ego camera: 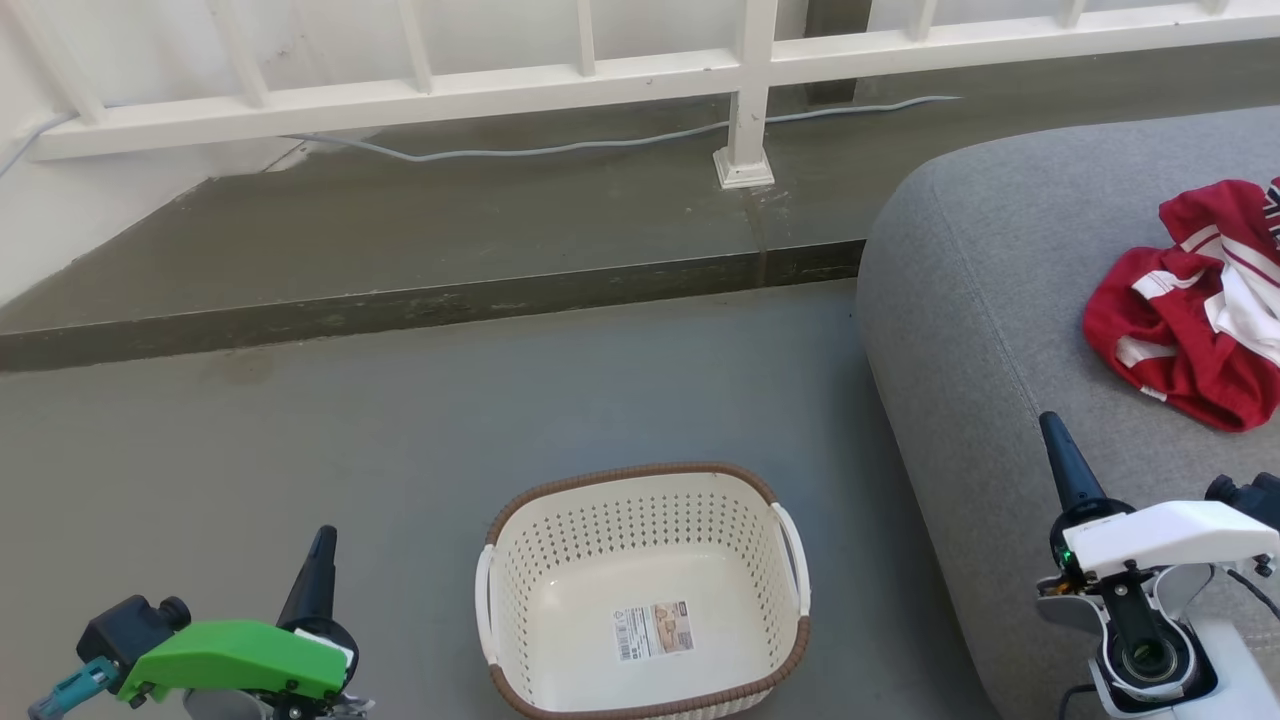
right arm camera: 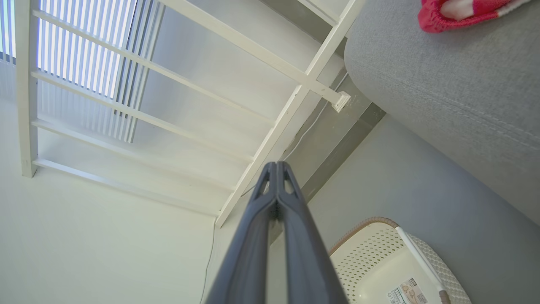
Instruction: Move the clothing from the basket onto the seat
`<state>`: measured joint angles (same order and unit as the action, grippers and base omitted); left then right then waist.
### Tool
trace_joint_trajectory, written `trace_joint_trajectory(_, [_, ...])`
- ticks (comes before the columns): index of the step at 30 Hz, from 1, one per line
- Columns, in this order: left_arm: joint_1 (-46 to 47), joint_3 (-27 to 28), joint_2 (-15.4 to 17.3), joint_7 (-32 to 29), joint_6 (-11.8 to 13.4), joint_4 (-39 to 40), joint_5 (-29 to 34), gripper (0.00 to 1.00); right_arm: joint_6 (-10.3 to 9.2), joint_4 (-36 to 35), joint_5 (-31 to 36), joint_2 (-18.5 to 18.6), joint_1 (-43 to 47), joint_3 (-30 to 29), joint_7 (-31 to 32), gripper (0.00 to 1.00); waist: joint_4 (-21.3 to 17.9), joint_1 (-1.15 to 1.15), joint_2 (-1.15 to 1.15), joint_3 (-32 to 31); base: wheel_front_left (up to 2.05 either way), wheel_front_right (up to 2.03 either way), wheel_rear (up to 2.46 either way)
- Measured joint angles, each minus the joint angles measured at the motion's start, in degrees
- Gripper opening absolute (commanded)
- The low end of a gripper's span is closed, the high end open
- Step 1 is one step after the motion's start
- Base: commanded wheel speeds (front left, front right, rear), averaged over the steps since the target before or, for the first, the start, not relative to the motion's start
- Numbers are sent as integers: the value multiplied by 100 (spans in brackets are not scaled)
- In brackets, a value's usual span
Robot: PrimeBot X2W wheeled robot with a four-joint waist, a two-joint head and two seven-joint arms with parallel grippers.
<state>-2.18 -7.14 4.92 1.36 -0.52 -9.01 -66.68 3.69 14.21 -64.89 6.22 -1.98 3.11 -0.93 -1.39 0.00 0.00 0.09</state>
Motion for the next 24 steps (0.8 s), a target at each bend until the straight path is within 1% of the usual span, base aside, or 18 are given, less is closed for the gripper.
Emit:
trace_joint_trajectory(2, [26,27,0,-40,-32,-31,-119,0,46,9,-165,-33,-3,-58,8,0,7,0,0,1,0,0,0])
trace_joint_trajectory(6, [88,127,1,-63,-58,-98,-436,0,53,23,-446,-65,-13,-143,89,0,22,0,0,2,0,0,0])
trace_joint_trajectory(10, [112,171,3,-113,-112,-154,-762,0,103,45,-722,-78,-17,-253,154,0,36,0,0,2,0,0,0])
trace_joint_trajectory(16, [183,283,3,-142,-252,-218,-1184,0,135,75,-1171,-111,-47,-397,257,0,58,0,0,4,0,0,0])
trace_joint_trajectory(19, [232,336,4,-183,-299,-264,-1448,0,177,98,-1371,-133,-76,-470,299,0,69,0,0,5,0,0,0])
trace_joint_trajectory(24, [255,393,4,-234,-358,-337,-1825,0,186,108,-1730,-207,-109,-589,363,0,87,0,0,6,0,0,0])
